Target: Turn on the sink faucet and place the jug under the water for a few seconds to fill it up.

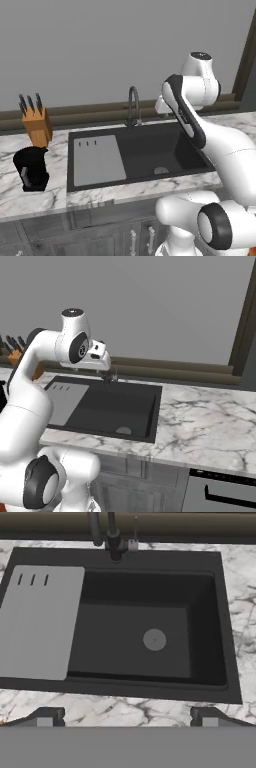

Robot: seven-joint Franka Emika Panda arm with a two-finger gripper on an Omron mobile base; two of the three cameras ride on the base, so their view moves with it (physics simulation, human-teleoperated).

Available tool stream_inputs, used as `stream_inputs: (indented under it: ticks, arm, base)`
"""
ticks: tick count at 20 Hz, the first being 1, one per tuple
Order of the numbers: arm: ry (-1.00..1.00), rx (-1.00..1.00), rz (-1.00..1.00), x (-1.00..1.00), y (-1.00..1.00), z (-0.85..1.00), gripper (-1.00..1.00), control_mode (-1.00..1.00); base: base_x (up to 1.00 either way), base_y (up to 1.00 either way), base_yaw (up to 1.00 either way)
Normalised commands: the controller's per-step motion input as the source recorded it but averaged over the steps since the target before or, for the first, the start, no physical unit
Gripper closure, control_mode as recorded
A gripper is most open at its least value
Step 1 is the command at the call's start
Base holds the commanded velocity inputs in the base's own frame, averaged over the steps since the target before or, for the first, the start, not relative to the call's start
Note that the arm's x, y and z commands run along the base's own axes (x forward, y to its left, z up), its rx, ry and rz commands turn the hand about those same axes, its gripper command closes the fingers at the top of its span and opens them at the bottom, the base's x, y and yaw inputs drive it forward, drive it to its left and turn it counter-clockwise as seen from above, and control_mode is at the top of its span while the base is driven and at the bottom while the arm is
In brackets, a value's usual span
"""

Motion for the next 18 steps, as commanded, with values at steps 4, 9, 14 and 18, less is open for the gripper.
stream_inputs:
  ticks: [4,9,14,18]
  arm:
    - [-0.38,0.15,0.44,0.25,-0.88,-0.60,-1.00,-1.00]
    - [-0.48,0.20,0.58,0.27,-0.65,-0.28,-1.00,-1.00]
    - [-0.30,0.09,0.54,0.74,-0.02,-0.13,-1.00,-1.00]
    - [-0.24,0.01,0.48,0.88,0.11,-0.30,-1.00,-1.00]
  base:
    - [0.00,0.00,0.00]
    - [0.00,0.00,0.00]
    - [0.00,0.00,0.00]
    - [0.00,0.00,0.00]
